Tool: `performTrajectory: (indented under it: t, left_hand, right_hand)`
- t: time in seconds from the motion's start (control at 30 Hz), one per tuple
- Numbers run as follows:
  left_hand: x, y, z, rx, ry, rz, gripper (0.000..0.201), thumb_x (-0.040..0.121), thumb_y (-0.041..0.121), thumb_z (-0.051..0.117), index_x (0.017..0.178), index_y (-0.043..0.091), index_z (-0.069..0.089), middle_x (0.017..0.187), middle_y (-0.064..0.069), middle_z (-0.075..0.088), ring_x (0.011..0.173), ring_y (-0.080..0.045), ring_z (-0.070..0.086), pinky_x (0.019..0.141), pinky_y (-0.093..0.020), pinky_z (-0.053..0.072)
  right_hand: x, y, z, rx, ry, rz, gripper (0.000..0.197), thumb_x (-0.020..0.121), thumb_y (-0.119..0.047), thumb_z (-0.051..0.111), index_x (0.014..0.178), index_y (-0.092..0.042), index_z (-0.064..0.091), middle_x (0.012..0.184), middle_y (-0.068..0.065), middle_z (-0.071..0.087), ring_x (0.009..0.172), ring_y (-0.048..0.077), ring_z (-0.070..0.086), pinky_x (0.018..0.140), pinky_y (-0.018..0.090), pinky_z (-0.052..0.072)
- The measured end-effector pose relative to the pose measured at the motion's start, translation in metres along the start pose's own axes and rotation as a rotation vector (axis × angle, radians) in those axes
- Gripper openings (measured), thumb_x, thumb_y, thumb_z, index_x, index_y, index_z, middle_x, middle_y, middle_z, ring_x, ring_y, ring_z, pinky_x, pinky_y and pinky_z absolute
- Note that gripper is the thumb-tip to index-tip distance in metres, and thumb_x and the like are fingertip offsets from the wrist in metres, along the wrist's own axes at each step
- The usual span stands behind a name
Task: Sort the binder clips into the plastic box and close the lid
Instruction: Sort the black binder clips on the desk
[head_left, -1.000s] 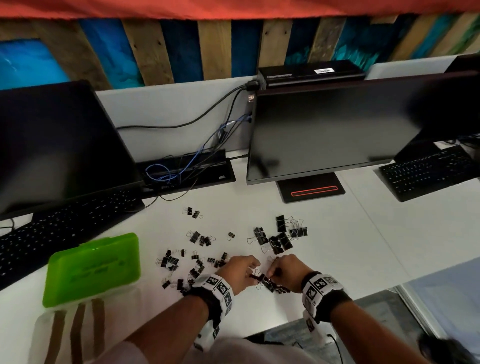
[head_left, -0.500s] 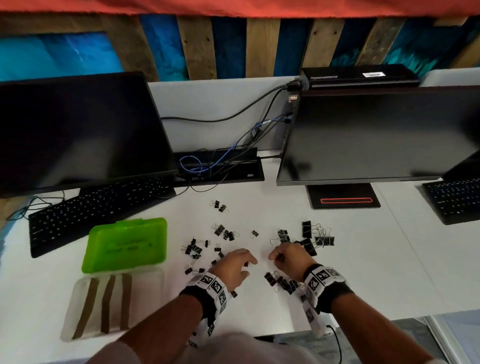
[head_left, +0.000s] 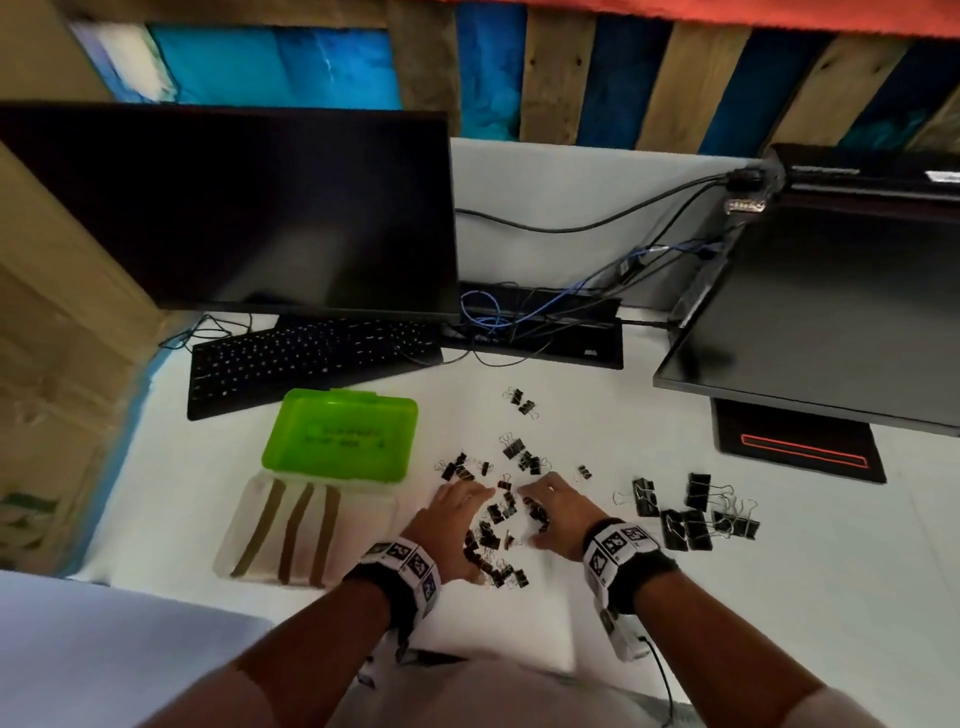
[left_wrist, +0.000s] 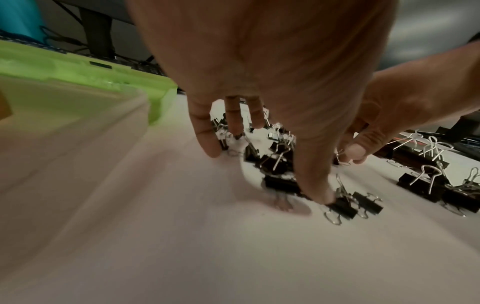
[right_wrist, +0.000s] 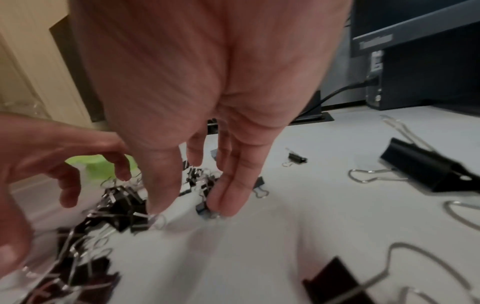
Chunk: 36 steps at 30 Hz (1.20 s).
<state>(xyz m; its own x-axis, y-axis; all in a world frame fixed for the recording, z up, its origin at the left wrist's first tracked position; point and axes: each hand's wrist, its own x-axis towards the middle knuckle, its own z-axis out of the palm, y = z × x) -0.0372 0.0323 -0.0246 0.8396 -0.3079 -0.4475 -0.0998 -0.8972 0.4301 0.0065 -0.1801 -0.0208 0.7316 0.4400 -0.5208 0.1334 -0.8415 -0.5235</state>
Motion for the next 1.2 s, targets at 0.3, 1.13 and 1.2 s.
performTrajectory:
  t: [0.3, 1.13, 1.2]
  left_hand:
    - [-0.001, -0.016, 0.005, -0.228, 0.088, -0.066, 0.055, 0.077, 0.002, 0.066, 0.126, 0.019, 0.046, 0.135, -0.002, 0.038, 0.118, -0.020, 0.049, 0.100, -0.031, 0.044]
    - [0.068, 0.012, -0.053, -0.022, 0.244, 0.025, 0.042, 0.086, 0.021, 0.057, 0.127, 0.025, 0.045, 0.127, 0.004, 0.048, 0.118, -0.018, 0.045, 0.100, -0.036, 0.041]
    - [0.075, 0.015, -0.052, 0.039, 0.229, -0.032, 0.049, 0.085, 0.021, 0.059, 0.130, 0.022, 0.040, 0.129, 0.001, 0.047, 0.120, -0.020, 0.044, 0.101, -0.038, 0.040]
  right_hand:
    - [0.007, -0.020, 0.019, 0.015, 0.021, -0.109, 0.042, 0.084, -0.014, 0.061, 0.125, -0.024, 0.054, 0.121, 0.007, 0.050, 0.111, 0.024, 0.053, 0.090, 0.024, 0.037]
    - [0.064, -0.001, -0.039, -0.012, 0.170, -0.033, 0.057, 0.089, -0.005, 0.047, 0.140, -0.023, 0.033, 0.140, 0.003, 0.036, 0.119, 0.025, 0.051, 0.096, 0.035, 0.046]
    - [0.072, -0.001, -0.038, -0.059, 0.144, -0.077, 0.063, 0.090, -0.003, 0.045, 0.144, -0.027, 0.025, 0.146, 0.001, 0.031, 0.125, 0.024, 0.046, 0.100, 0.036, 0.045]
